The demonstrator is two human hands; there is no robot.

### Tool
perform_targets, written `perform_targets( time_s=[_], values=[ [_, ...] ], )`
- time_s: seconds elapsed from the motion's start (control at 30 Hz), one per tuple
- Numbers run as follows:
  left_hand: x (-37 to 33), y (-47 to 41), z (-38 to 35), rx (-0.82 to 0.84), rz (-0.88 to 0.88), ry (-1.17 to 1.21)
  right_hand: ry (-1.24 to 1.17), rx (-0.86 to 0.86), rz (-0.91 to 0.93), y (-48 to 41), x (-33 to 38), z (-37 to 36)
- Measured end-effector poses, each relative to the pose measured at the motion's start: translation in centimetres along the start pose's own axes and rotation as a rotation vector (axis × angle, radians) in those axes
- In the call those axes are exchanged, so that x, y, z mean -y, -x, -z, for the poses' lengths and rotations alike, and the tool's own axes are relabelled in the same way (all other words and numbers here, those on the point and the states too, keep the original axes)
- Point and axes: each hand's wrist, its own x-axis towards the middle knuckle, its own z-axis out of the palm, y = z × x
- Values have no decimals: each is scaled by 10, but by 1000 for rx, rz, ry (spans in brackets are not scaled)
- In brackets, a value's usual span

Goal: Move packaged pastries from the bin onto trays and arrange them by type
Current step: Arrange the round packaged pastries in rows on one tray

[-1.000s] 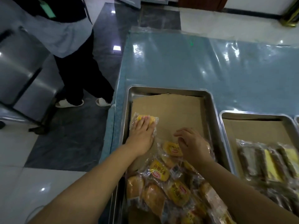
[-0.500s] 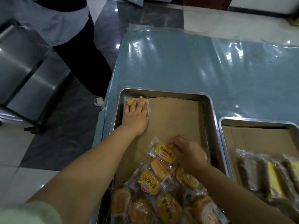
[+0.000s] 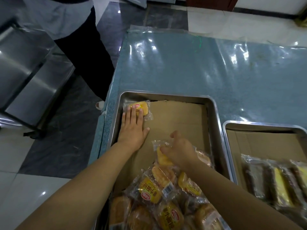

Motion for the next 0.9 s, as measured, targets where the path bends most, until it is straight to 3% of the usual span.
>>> perform_targets(
  time_s=[0.13,0.2,0.27,0.33,0.43,0.53,0.63,0.9],
  values=[
    [3,2,-1,-14,-31,-1,-445,-205,-294,-20,4,4],
    [4,1,1,-15,-45,-10,-740,-224,-436,-27,4,7],
    [6,-1,3,-30,-55,-40,-807,-202,-456,-26,3,6],
    [5,-1,6,-79,-60,-95,-501,-257,-299,-20,-1,2],
    [1,2,6,-150,-68,-116,85,-419,180,-13,-6,0],
    [-4,5,2,-152,-90,-48,432,-183,488,-21,-9,-7],
    [-5,4,-4,-126,-95,-42,633,-24,529,-34,-15,-18],
    [-3,5,-7,-147,-111,-74,720,-69,530,-77,-10,-12]
  ],
)
